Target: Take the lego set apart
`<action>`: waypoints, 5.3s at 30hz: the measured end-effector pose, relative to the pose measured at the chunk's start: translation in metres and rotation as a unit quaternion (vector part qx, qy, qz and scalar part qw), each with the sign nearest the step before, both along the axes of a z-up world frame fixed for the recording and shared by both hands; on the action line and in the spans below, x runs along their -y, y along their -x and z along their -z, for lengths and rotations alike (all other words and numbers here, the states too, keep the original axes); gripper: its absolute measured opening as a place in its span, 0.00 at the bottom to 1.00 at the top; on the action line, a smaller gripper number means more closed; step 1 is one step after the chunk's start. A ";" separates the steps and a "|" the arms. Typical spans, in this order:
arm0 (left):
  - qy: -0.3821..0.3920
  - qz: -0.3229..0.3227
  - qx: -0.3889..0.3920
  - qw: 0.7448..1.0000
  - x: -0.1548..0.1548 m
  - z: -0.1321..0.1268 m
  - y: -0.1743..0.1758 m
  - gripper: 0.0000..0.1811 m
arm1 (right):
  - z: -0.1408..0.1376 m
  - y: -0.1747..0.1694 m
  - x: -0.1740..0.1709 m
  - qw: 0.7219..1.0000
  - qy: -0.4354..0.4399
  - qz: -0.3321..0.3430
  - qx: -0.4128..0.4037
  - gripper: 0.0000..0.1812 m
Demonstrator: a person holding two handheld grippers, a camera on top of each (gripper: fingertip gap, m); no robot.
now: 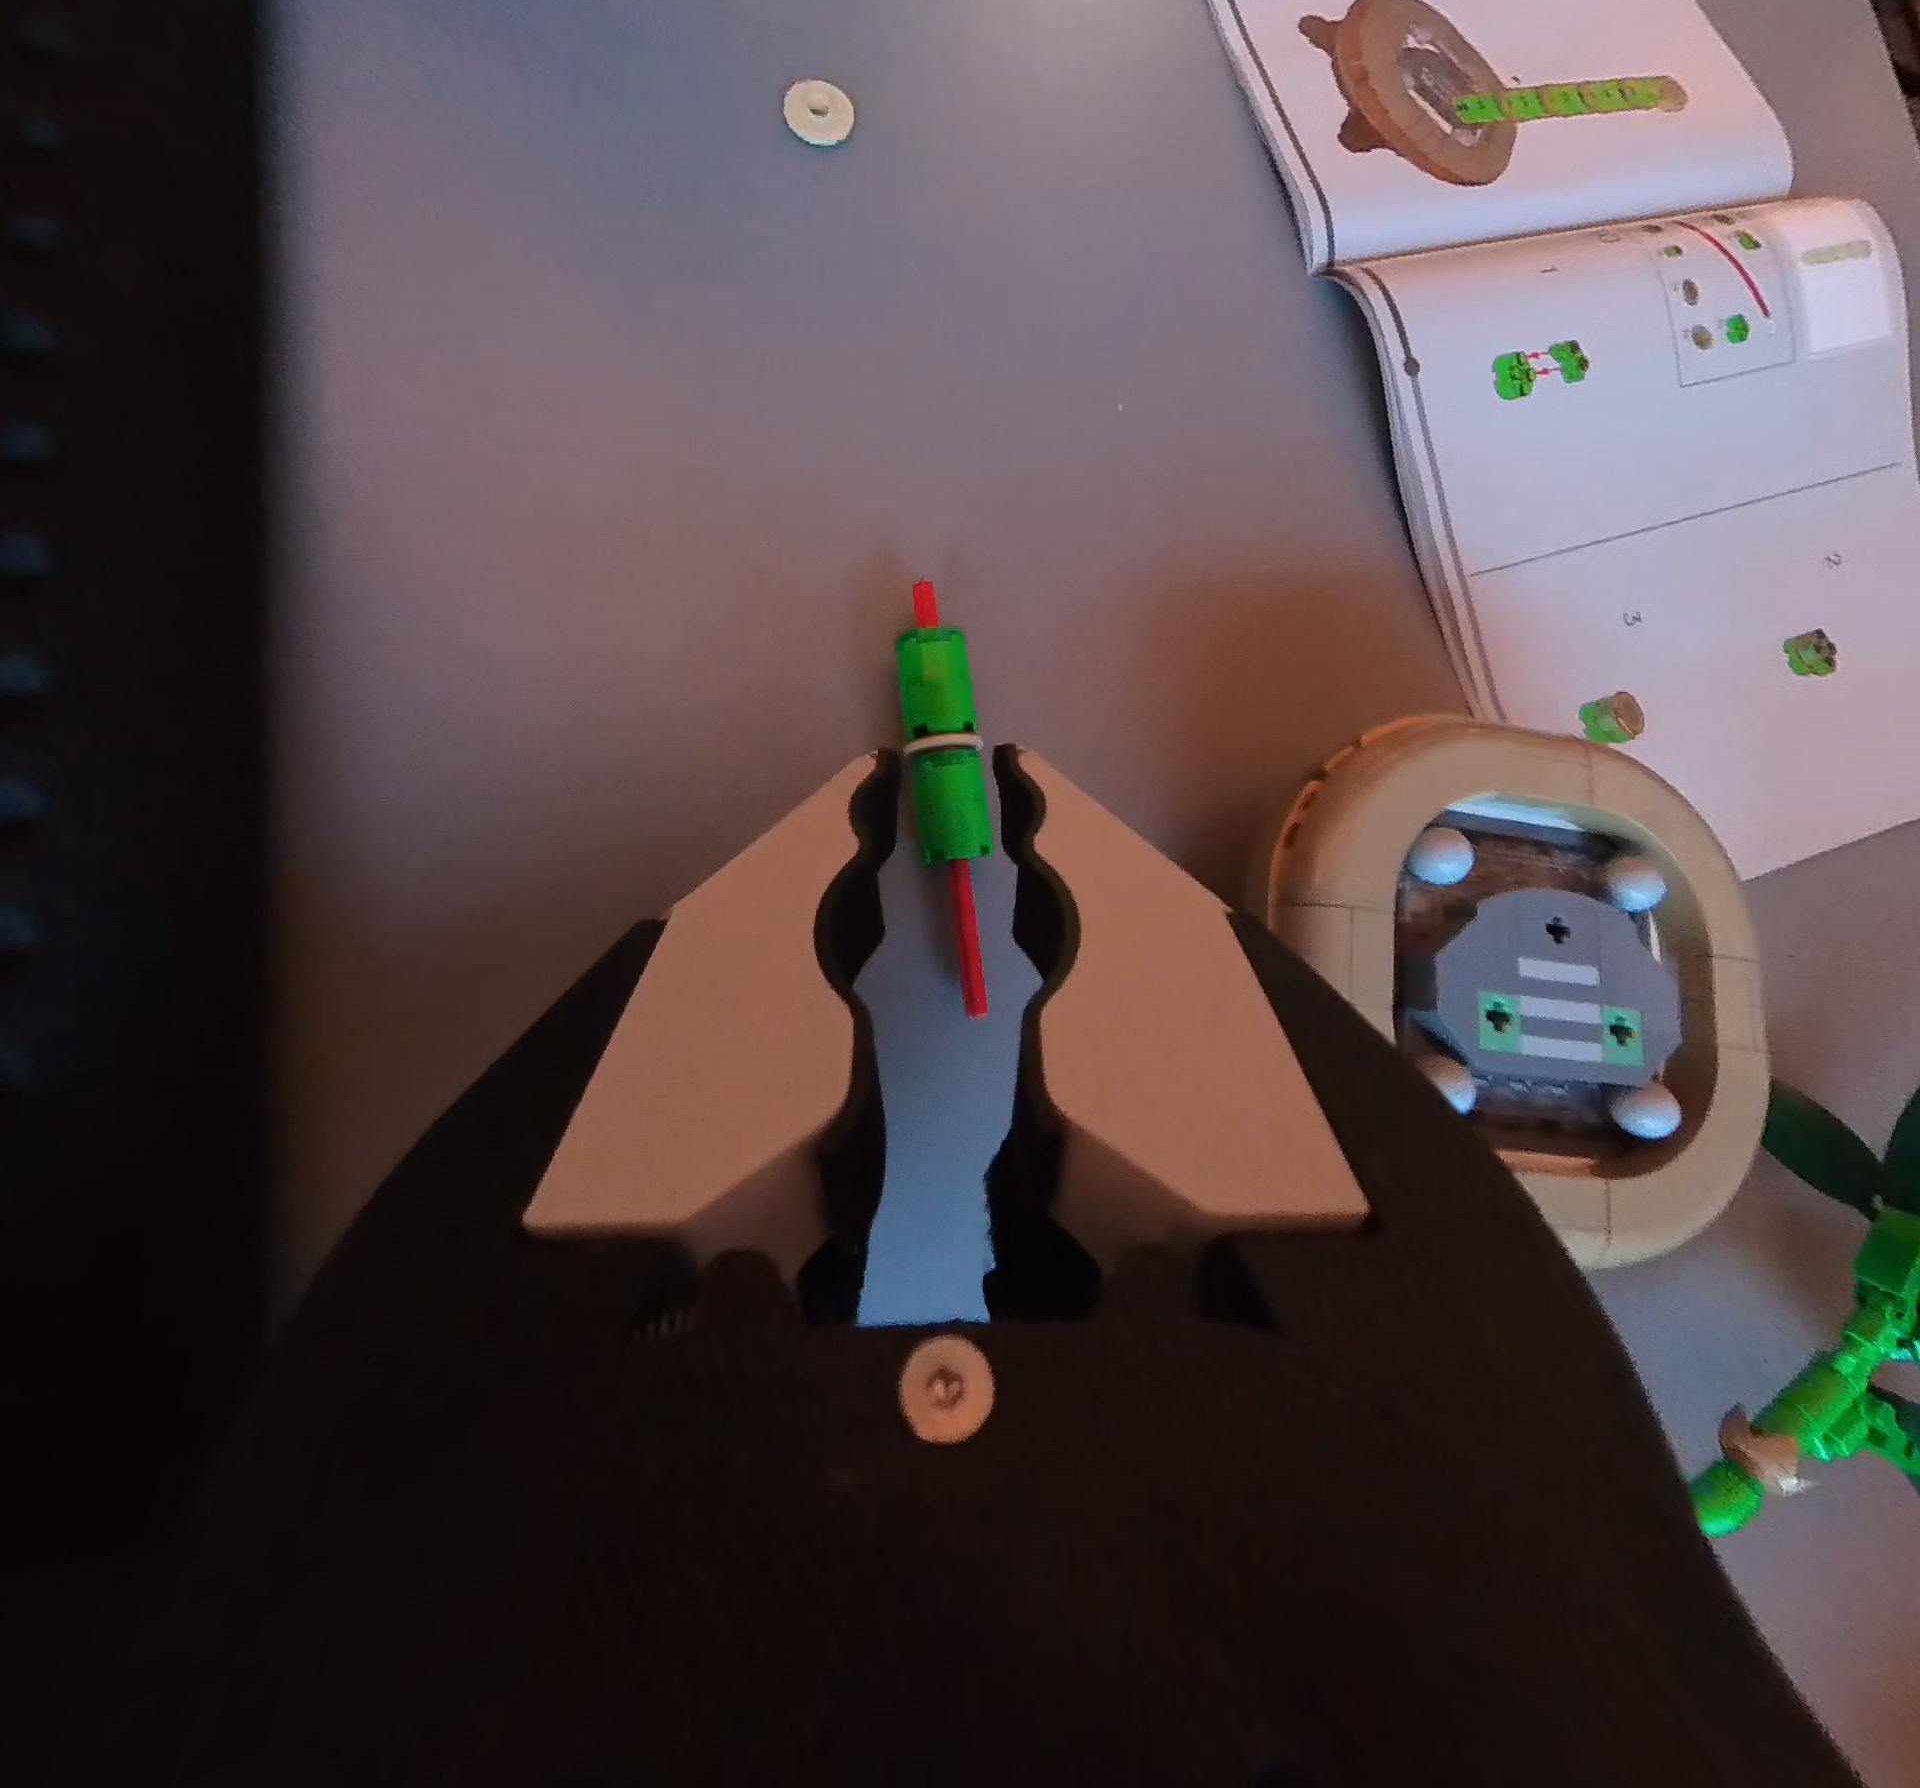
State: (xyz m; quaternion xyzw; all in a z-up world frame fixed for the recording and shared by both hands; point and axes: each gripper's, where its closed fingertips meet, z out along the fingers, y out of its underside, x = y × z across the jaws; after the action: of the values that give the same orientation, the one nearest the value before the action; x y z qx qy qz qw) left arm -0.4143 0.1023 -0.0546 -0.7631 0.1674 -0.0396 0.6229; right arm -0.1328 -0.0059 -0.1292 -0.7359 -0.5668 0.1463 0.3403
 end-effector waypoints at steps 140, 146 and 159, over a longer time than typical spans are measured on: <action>0.288 0.276 0.048 0.916 0.049 0.088 -0.092 0.12 | 0.011 0.007 -0.033 0.996 -0.060 0.061 0.025 0.32; 0.292 0.279 0.045 0.914 0.050 0.089 -0.093 0.12 | 0.018 0.009 -0.027 0.998 -0.026 0.059 0.024 0.32; 0.297 0.280 0.044 0.912 0.051 0.091 -0.094 0.11 | 0.009 0.015 -0.005 1.000 -0.022 -0.008 0.012 0.20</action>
State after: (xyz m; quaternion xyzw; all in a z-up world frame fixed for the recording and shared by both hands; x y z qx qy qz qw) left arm -0.3203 0.0513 -0.1459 -0.8323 0.3271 -0.2935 0.3378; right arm -0.1482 -0.0008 -0.1382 -0.7250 -0.5804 0.1273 0.3484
